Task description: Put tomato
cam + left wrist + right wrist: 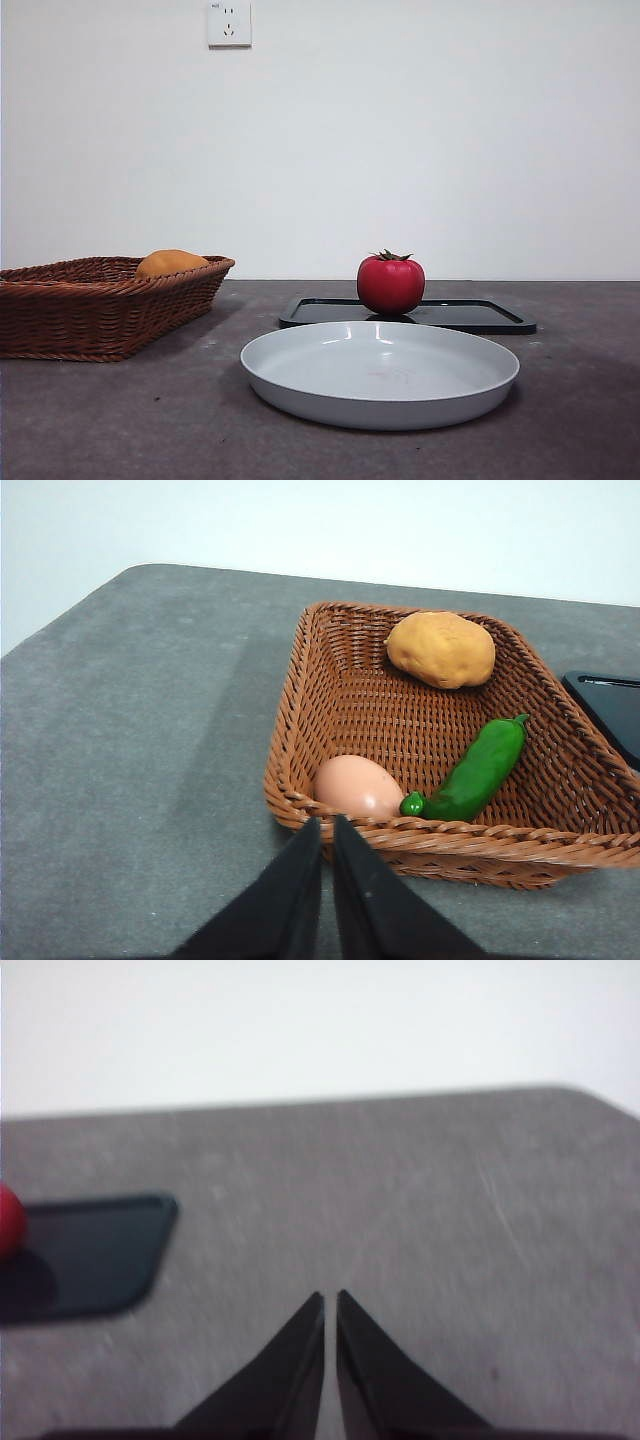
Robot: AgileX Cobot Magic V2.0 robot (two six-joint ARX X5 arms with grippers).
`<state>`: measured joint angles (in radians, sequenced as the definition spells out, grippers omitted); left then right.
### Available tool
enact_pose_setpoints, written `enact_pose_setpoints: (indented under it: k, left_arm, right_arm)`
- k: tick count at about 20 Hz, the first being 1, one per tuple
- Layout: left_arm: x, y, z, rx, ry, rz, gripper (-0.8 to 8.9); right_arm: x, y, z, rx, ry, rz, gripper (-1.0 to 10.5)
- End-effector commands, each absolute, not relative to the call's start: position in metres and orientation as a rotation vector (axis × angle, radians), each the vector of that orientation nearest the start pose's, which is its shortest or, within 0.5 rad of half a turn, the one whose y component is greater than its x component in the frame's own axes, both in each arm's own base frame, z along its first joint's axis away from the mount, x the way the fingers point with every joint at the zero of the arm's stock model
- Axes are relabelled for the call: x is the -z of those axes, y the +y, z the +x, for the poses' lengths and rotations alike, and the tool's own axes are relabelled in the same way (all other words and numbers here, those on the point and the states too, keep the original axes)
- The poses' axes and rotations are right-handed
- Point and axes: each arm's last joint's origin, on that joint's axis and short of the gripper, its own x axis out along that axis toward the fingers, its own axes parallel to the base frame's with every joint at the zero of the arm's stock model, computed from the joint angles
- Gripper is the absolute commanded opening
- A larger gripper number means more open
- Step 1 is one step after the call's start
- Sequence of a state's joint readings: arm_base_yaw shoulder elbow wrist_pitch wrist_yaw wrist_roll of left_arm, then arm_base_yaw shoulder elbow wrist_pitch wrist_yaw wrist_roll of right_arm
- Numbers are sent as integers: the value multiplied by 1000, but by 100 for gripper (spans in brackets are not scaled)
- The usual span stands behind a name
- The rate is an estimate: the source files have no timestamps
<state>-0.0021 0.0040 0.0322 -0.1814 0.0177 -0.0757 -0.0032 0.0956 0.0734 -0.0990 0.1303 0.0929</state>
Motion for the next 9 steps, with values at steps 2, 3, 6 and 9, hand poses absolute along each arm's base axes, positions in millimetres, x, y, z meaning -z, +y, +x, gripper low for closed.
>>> enact_pose_setpoints:
  k: [2, 3, 6, 9]
  left_arm:
    - [-149, 0, 96, 9, 180, -66, 19]
    - [-149, 0, 96, 9, 180, -66, 19]
    - [-149, 0, 96, 9, 180, -66, 19]
    - [-149, 0, 96, 9, 180, -66, 19]
  right_arm:
    - [-153, -4, 99, 117, 133, 83, 14]
    - [-152, -4, 98, 109, 147, 69, 14]
    - [-151, -2, 97, 59, 157, 34, 14]
    - [-149, 0, 96, -16, 180, -5, 14]
